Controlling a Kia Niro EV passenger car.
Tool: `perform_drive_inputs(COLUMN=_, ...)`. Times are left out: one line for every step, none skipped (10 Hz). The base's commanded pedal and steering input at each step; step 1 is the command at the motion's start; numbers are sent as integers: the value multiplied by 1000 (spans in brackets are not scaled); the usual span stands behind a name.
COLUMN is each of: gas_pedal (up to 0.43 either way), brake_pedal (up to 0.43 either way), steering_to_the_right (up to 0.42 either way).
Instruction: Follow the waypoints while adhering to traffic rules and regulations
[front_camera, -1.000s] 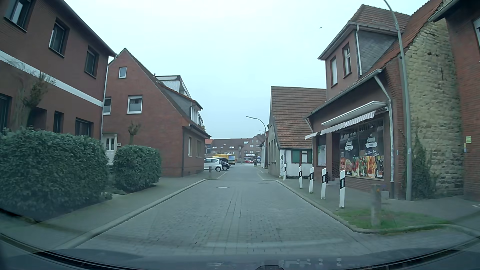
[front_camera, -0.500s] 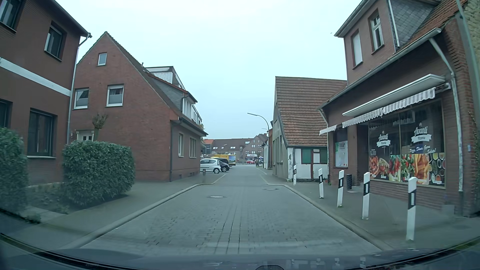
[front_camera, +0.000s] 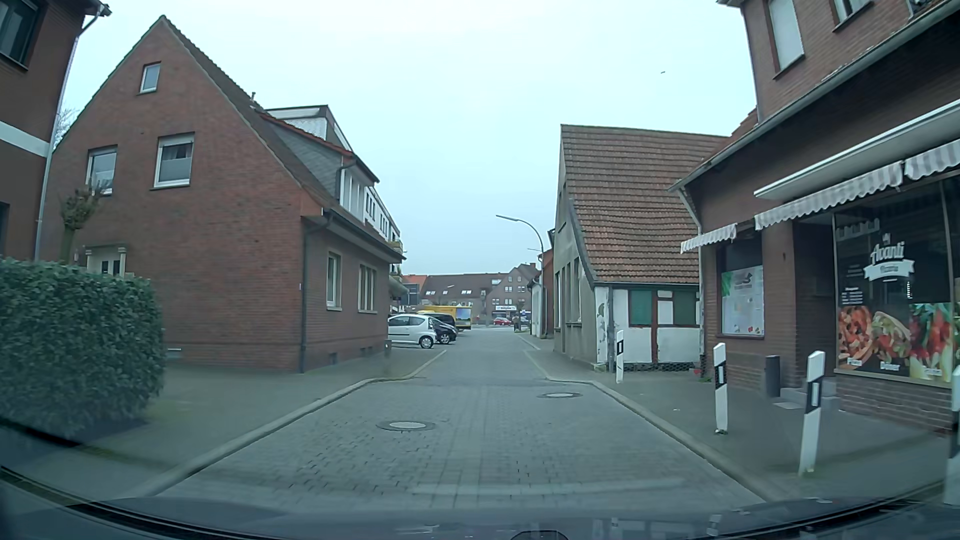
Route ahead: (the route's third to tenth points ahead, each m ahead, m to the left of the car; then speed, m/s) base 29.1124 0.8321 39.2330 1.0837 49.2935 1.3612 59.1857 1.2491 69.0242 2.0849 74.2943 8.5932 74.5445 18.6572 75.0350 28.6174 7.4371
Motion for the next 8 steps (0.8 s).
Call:
perform_drive_inputs(gas_pedal=209, brake_pedal=0, steering_to_the_right=-2)
perform_drive_inputs(gas_pedal=209, brake_pedal=0, steering_to_the_right=0)
perform_drive_inputs(gas_pedal=209, brake_pedal=0, steering_to_the_right=-1)
perform_drive_inputs(gas_pedal=209, brake_pedal=0, steering_to_the_right=-3)
perform_drive_inputs(gas_pedal=189, brake_pedal=0, steering_to_the_right=-4)
perform_drive_inputs(gas_pedal=189, brake_pedal=0, steering_to_the_right=-4)
perform_drive_inputs(gas_pedal=189, brake_pedal=0, steering_to_the_right=-6)
perform_drive_inputs(gas_pedal=189, brake_pedal=0, steering_to_the_right=-6)
